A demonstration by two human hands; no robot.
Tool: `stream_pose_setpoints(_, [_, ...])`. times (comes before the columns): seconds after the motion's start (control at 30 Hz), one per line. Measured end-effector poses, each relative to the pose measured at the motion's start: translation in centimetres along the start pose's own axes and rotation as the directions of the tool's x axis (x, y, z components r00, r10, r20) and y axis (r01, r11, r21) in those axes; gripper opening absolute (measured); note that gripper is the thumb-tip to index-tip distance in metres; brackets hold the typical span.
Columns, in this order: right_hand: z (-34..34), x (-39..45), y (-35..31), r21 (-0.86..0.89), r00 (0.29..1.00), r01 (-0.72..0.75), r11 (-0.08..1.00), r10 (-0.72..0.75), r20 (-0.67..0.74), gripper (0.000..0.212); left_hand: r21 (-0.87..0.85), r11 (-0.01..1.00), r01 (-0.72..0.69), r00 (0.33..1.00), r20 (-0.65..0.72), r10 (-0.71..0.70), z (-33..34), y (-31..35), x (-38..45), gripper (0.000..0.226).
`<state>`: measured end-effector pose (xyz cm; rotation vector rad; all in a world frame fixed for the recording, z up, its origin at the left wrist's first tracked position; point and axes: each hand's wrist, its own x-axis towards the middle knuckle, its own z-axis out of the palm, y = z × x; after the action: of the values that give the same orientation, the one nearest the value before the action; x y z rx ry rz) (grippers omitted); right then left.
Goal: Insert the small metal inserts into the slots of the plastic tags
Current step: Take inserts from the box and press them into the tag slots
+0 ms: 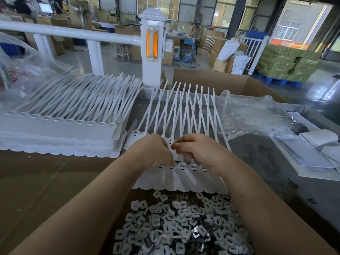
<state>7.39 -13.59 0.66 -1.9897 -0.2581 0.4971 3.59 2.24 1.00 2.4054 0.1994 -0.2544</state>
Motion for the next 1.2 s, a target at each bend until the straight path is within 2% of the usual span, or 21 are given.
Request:
stream_pose_setpoints(0.1, [-0.1,0.0,0.0,-0.021,0.999,0.011,1.0,-0.01,0.035,0.008,0.033,0.996,-0.077,0.997,0.023,0.076,-0.3,-0.5,0.0,0.012])
stream_pose_setpoints(0.17, [-0.2,0.1,0.0,-0.005,1.0,0.003,1.0,-0.003,0.015,0.01,0.055,0.975,-0.216,0.975,0.058,0.213,-0.7,-0.8,0.0,0.011])
stream_pose_setpoints(0.27, [-0.5,0.1,0.2,0.052,1.0,-0.014,0.999,0.014,0.012,0.013,0.034,0.906,-0.423,0.896,0.162,0.413,-1.6,-0.7,-0.6,0.015])
stream_pose_setpoints(0.33, [-0.6,0.1,0.3,0.101,0.999,-0.028,0.994,0.025,0.032,0.015,0.02,0.863,-0.505,0.823,0.312,0.474,-1.6,0.2,-1.4,0.015])
stream_pose_setpoints(0.4, [-0.8,0.0,0.3,0.116,0.999,-0.033,0.993,0.028,0.044,0.016,0.026,0.834,-0.551,0.749,0.456,0.481,-0.9,1.1,-2.0,0.013])
stream_pose_setpoints(0.47, [-0.9,0.1,0.3,0.112,0.998,-0.031,0.993,0.025,0.05,0.018,0.051,0.822,-0.567,0.713,0.53,0.459,-0.1,1.6,-2.4,0.014])
stream_pose_setpoints(0.8, [-0.8,0.1,0.2,0.093,0.999,-0.021,0.995,0.017,0.048,0.019,0.122,0.828,-0.547,0.715,0.583,0.387,0.5,2.2,-2.7,0.006])
stream_pose_setpoints(1.1, [-0.8,0.1,0.2,0.102,0.999,-0.031,0.994,0.027,0.039,0.022,0.104,0.826,-0.554,0.706,0.585,0.399,0.0,1.9,-2.6,0.026])
stream_pose_setpoints(1.2, [-0.9,0.0,0.1,0.102,0.998,-0.04,0.994,0.036,0.042,0.02,0.134,0.82,-0.556,0.709,0.591,0.384,0.5,2.2,-2.7,0.023])
